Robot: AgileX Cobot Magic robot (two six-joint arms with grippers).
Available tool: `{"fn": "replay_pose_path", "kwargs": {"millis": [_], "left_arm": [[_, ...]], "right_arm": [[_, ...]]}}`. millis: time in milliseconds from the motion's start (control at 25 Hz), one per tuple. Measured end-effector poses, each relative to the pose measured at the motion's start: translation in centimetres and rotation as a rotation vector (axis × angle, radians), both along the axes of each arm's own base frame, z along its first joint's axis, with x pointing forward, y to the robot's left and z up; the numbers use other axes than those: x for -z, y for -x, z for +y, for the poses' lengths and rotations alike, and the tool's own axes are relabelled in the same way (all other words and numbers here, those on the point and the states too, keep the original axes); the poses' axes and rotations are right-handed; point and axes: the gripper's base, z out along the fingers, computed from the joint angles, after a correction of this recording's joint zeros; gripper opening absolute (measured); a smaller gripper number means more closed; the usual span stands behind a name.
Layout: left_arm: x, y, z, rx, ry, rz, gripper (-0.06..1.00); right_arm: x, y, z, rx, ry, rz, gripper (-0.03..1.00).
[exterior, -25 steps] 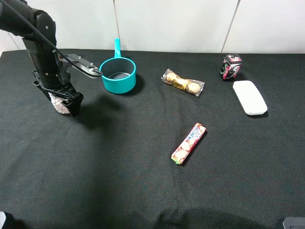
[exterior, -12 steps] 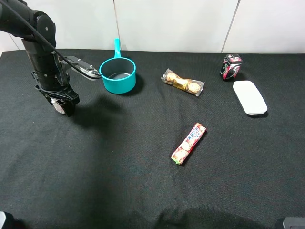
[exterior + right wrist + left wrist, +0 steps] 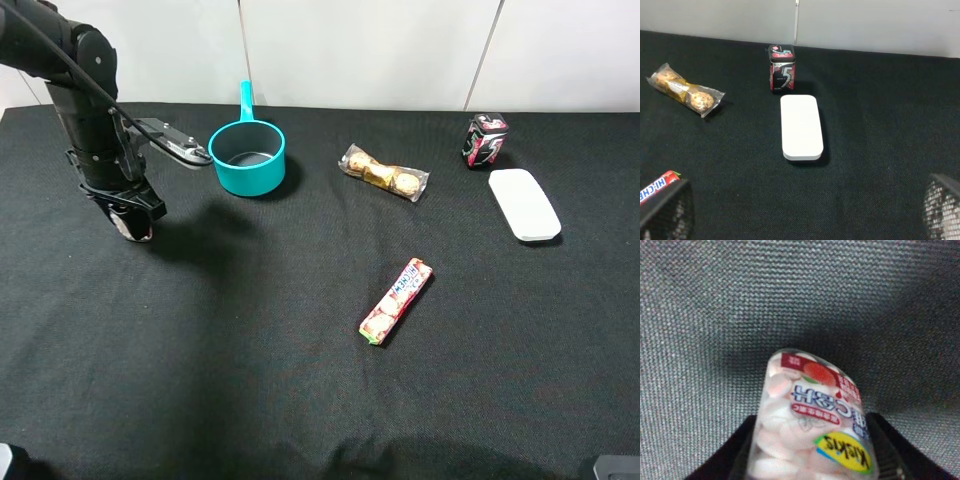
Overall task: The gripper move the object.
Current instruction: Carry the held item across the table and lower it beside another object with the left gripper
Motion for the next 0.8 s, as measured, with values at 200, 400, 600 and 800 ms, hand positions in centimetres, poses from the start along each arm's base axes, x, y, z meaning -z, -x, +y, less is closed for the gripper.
{"fn": "replay_pose_path", "kwargs": {"millis": [200, 400, 600, 800], "left_arm": [[0.0, 0.0, 0.0, 0.004, -0.003, -0.001, 0.50], [0.0, 0.0, 0.0, 0.003, -0.003, -0.001, 0.50], [-0.6, 0.0, 0.0, -0.003, 0.002, -0.003, 0.50], [-2.8, 0.0, 0.0, -0.019, 0.012, -0.041, 0.50]], "right_arm": [[0.0, 0.0, 0.0, 0.000, 0.000, 0.000, 0.69], [0.0, 0.0, 0.0, 0.000, 0.000, 0.000, 0.69], [0.0, 0.0, 0.0, 0.000, 0.000, 0.000, 0.69], [0.0, 0.0, 0.0, 0.000, 0.000, 0.000, 0.69]]}}
